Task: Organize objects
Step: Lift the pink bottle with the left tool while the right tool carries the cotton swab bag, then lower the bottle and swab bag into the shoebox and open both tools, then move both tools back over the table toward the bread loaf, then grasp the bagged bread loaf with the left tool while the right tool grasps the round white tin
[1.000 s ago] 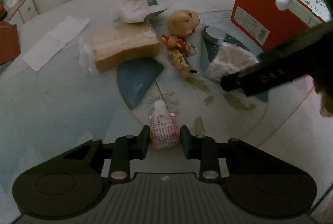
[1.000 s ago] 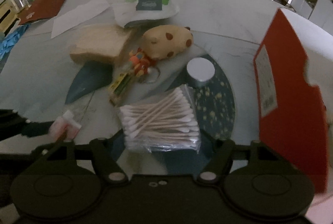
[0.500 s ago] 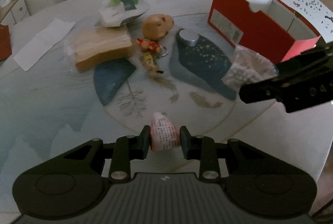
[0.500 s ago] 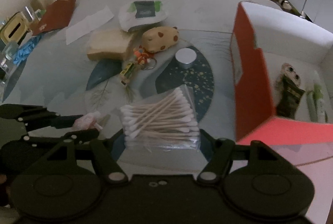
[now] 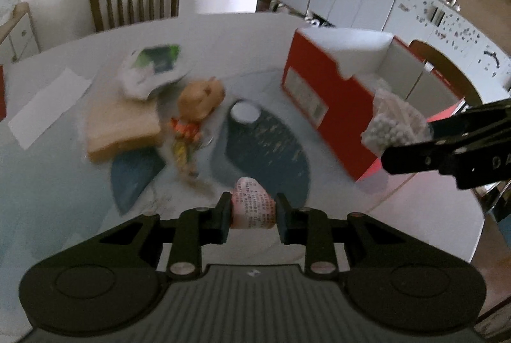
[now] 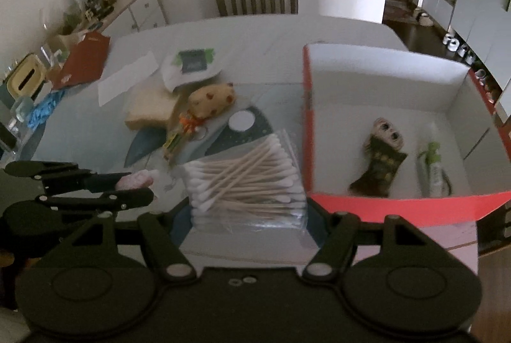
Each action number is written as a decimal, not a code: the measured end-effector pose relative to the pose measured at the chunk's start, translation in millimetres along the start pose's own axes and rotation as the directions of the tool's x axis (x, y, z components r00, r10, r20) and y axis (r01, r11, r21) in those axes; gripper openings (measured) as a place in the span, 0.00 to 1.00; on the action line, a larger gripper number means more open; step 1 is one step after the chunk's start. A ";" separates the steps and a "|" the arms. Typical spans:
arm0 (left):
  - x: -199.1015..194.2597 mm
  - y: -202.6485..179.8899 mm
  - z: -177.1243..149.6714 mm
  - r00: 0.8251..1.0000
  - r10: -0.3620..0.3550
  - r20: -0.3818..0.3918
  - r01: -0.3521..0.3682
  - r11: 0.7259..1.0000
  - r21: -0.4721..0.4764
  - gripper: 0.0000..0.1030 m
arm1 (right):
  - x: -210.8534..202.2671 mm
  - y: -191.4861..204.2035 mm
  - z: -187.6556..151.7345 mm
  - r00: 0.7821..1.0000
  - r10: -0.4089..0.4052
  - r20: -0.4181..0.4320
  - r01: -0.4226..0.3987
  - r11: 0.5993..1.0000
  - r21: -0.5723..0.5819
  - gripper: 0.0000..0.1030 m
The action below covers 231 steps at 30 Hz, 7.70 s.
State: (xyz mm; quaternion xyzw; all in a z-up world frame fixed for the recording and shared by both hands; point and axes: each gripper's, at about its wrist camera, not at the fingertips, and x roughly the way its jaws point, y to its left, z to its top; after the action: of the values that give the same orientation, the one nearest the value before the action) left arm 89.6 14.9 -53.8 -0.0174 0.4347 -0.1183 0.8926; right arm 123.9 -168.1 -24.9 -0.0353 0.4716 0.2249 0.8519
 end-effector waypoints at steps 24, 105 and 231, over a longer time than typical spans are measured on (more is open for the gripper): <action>28.7 -122.5 91.2 0.994 -0.038 0.103 0.024 0.991 0.132 0.26 | -23.2 -133.0 21.3 0.997 -0.051 0.063 0.049 0.998 0.031 0.69; 154.4 -184.5 148.1 0.990 0.096 -0.108 -0.067 0.968 0.242 0.57 | 14.2 -216.0 8.9 0.997 -0.079 -0.010 0.079 0.997 0.019 0.85; 126.1 182.8 61.4 0.983 -0.152 -0.106 0.180 0.914 0.365 0.86 | 193.2 35.6 76.1 0.987 -0.134 -0.090 0.126 0.988 -0.089 0.36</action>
State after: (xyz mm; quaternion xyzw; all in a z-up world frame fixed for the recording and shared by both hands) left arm 248.3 159.5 -137.5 0.1198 0.4344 -0.2745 0.8494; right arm 256.7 -47.8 -135.8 -0.1122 0.4988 0.1864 0.8390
